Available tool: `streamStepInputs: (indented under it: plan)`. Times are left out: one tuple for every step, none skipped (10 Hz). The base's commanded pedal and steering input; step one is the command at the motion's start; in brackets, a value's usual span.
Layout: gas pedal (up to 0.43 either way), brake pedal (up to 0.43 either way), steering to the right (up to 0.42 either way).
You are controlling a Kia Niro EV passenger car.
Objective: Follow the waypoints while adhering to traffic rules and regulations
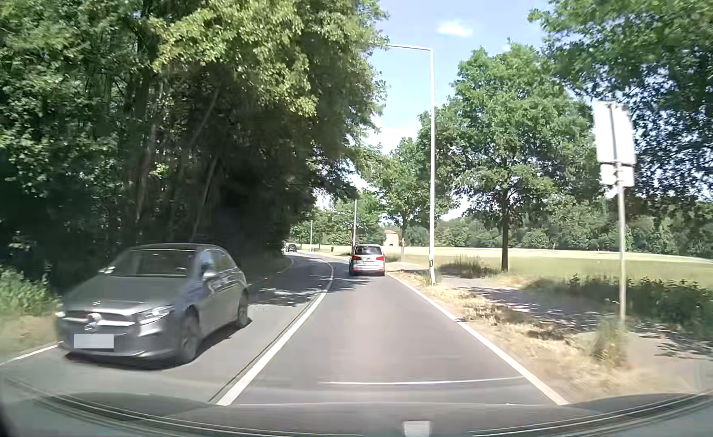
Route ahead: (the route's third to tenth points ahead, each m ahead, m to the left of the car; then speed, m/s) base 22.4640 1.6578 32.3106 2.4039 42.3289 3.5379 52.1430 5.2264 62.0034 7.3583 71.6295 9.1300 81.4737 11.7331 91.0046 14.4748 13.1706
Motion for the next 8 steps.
streamStepInputs:
  plan:
    - [0.087,0.03,-0.008]
    - [0.087,0.03,-0.009]
    - [0.087,0.03,-0.009]
    - [0.087,0.03,-0.009]
    - [0.087,0.03,-0.01]
    - [0.087,0.03,-0.011]
    - [0.087,0.03,-0.011]
    - [0.087,0.03,-0.011]
